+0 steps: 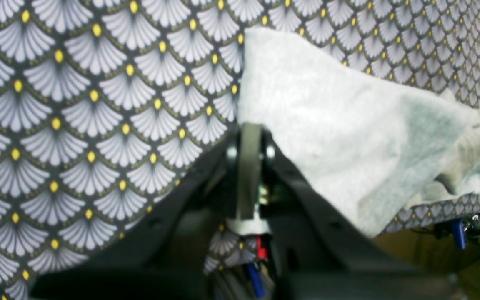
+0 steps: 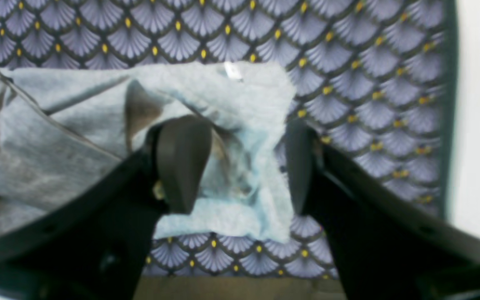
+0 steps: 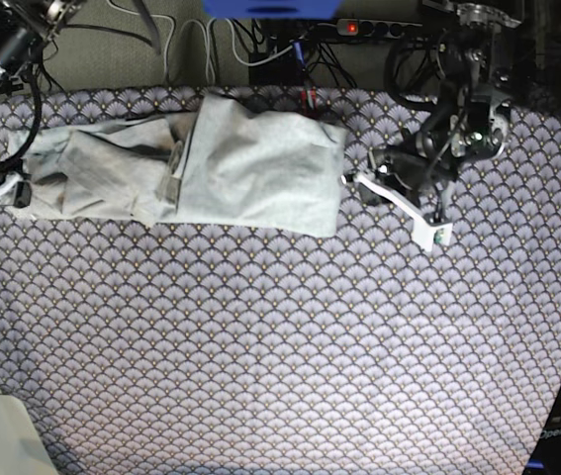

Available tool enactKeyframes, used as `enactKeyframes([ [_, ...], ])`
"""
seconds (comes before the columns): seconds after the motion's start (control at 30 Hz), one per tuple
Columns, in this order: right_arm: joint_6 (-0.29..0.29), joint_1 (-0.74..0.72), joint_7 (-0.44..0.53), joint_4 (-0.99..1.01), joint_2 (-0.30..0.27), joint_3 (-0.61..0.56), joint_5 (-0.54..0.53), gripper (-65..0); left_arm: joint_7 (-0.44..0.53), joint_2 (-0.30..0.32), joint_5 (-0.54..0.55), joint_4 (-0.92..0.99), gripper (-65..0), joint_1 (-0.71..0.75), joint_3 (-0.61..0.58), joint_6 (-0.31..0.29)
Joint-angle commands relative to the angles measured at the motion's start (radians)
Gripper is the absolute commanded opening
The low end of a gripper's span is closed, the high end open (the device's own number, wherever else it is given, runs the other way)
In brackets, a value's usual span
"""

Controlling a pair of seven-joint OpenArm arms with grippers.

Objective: Fold the T-shirt properly
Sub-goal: 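Release the folded end and move the left gripper away to the side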

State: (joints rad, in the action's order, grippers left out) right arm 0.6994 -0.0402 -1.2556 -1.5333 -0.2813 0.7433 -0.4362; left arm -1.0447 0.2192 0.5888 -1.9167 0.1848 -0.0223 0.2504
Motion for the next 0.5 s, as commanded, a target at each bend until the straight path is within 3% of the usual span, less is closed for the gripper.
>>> enactKeyframes([
  [0.0,-0.001,-0.016,0.009,0.027,-0.029,0.003,-0.008,-30.4,0.011,0.006,0.007,-0.016,-64.6,-0.009,0.002,-0.006],
  [0.23,-0.001,-0.04,0.034,0.164,-0.092,0.003,-0.008,-30.4,0.011,0.006,0.007,-0.016,-64.6,-0.009,0.002,-0.006],
  [0.47,-0.001,-0.034,0.043,0.164,-0.086,0.003,-0.008,-30.3,0.011,-0.001,0.007,-0.014,-64.6,-0.009,0.002,-0.006],
])
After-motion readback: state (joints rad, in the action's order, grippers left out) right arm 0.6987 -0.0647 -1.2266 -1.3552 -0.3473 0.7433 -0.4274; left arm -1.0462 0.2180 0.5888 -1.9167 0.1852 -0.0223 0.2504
